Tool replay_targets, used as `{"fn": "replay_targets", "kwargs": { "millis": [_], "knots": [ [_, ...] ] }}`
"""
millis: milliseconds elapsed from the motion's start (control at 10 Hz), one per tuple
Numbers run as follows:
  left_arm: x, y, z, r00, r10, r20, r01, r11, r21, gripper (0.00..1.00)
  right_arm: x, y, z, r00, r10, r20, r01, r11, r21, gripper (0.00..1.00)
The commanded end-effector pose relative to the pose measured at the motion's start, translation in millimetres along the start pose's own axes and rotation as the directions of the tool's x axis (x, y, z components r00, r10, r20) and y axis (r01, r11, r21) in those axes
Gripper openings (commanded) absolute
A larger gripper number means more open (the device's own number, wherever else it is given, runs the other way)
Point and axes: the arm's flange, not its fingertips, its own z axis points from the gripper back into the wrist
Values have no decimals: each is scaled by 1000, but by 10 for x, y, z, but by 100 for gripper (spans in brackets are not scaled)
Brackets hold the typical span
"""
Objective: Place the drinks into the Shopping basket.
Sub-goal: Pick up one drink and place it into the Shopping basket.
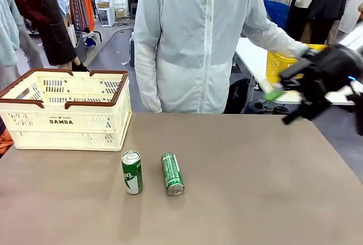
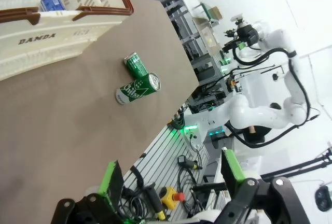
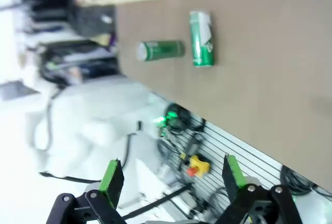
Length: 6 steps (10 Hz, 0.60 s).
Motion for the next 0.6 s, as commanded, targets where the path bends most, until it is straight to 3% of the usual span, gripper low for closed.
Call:
{"fn": "replay_targets", "kwargs": {
  "millis": [0,200,300,500],
  "knots": [
    [-23,-32,3,1000,-2,-9,2,1000,-1,100,-74,-582,239,995,-35,93,9,964,266,100],
    [-23,-32,3,1000,-2,-9,2,1000,-1,100,-247,-1150,419,983,-96,155,20,902,432,100],
    [-23,-32,3,1000,-2,-9,2,1000,-1,100,-309,-1330,434,968,-162,189,62,892,447,100],
    [-23,-32,3,1000,-2,-9,2,1000,-1,100,-337,-1455,412,969,-141,205,35,893,448,100]
  ]
}}
